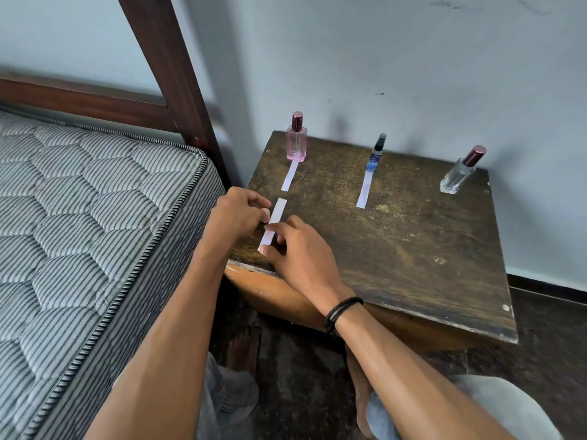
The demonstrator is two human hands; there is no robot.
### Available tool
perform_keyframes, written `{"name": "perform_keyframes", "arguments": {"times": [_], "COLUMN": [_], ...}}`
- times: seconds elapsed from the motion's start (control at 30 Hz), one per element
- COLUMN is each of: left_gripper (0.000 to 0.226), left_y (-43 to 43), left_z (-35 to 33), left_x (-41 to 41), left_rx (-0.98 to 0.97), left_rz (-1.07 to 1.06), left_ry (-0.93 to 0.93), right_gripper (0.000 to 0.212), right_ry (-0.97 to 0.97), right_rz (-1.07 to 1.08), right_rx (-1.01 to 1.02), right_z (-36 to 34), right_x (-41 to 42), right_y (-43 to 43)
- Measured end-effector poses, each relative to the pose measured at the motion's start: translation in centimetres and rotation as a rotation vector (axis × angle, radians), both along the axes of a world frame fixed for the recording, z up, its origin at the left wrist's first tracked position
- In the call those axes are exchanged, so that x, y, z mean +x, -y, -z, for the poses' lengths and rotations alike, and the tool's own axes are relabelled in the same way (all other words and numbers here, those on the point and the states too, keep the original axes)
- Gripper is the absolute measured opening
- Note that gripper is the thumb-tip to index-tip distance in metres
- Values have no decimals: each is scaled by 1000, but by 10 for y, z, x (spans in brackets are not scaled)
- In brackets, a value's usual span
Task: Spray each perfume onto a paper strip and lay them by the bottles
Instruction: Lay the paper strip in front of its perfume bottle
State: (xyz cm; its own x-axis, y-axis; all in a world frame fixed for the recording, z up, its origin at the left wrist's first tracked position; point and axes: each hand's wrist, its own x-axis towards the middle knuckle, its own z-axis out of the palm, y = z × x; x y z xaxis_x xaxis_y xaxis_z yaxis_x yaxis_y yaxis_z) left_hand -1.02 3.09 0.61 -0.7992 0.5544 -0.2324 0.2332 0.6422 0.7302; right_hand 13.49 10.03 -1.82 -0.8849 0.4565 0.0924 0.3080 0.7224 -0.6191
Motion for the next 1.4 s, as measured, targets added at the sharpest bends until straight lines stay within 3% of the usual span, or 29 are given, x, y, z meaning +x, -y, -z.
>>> {"name": "perform_keyframes", "arguments": {"times": [0.53, 0.73, 0.97, 1.2, 1.4], "left_gripper": [17, 12, 13, 15, 15], "left_y": [-2, -2, -1, -1, 0], "left_z": [5, 5, 2, 1, 0], "left_x": [-2, -1, -1, 0, 1], "left_rx": [-24, -40, -43, -39, -34], "left_rz": [-1, 1, -3, -2, 3], "left_ry": [11, -12, 35, 32, -9], "right_gripper": [36, 43, 22, 19, 13], "right_ry": [-30, -23, -48, -144, -265], "right_rz": [33, 18, -36, -30, 25], "right_rx": [-99, -30, 95, 231, 180], "right_z": [5, 5, 0, 5, 4], "right_x": [0, 0, 3, 3, 2], "right_y": [-7, -7, -3, -1, -2]}}
